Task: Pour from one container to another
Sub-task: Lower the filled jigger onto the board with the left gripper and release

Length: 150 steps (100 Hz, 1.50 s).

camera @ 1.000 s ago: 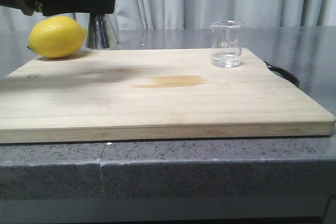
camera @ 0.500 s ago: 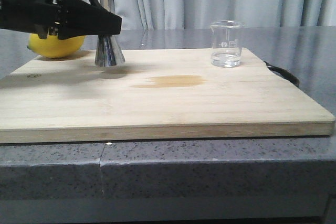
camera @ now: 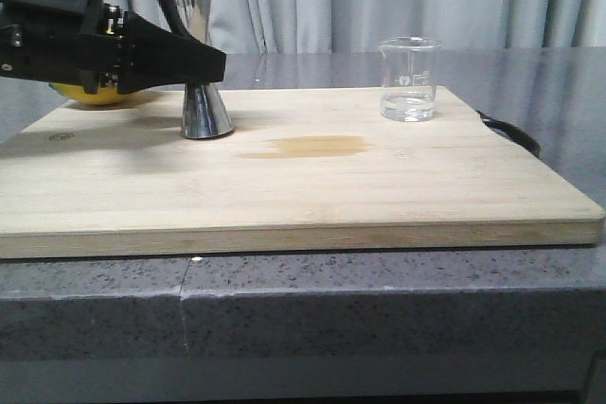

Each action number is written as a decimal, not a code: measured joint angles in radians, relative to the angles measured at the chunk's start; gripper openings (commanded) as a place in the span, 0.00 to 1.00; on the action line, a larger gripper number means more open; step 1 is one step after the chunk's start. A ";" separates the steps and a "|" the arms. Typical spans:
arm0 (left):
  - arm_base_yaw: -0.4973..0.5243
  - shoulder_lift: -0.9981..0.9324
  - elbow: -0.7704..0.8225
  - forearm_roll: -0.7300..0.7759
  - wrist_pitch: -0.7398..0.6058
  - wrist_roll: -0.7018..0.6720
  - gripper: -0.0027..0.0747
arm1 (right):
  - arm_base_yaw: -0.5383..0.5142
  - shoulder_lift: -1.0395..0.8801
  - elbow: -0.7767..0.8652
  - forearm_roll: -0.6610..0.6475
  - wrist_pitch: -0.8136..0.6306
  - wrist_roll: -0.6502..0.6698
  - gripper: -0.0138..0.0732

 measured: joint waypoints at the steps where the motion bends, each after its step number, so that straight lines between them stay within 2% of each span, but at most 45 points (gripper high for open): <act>1: 0.000 0.000 0.000 0.000 0.000 0.000 0.01 | 0.000 0.000 0.000 0.000 0.000 0.000 0.81; 45: 0.000 0.001 -0.003 -0.002 0.000 0.000 0.02 | 0.000 0.000 0.000 0.000 0.000 0.000 0.81; 52: 0.000 0.001 -0.003 0.004 0.002 0.002 0.07 | 0.000 0.000 0.000 0.000 0.000 0.000 0.81; 63: 0.000 0.001 -0.003 0.013 0.002 0.004 0.21 | 0.000 0.000 0.000 0.000 0.000 0.002 0.81; 74: 0.000 0.001 -0.003 0.021 0.002 0.004 0.31 | 0.000 0.000 0.000 0.000 0.000 0.002 0.81; 86: 0.000 0.002 -0.003 0.047 -0.007 0.002 0.36 | 0.000 0.000 0.000 0.000 0.000 0.002 0.81; 112: 0.000 0.006 -0.003 0.050 -0.010 0.000 0.38 | 0.000 0.000 0.000 0.000 0.000 0.002 0.81; 122: 0.000 0.007 -0.003 0.052 -0.010 0.000 0.50 | 0.000 0.000 0.000 0.000 0.000 0.002 0.81; 134: 0.000 0.007 -0.003 0.052 -0.010 -0.001 0.69 | 0.000 0.000 0.000 0.000 0.000 0.002 0.81; 141: 0.000 0.007 -0.003 0.052 -0.010 -0.001 0.73 | 0.000 0.000 0.000 0.000 -0.002 0.002 0.81; 150: 0.000 0.007 -0.003 0.056 -0.010 -0.015 0.73 | 0.000 0.000 0.000 0.000 -0.002 0.002 0.81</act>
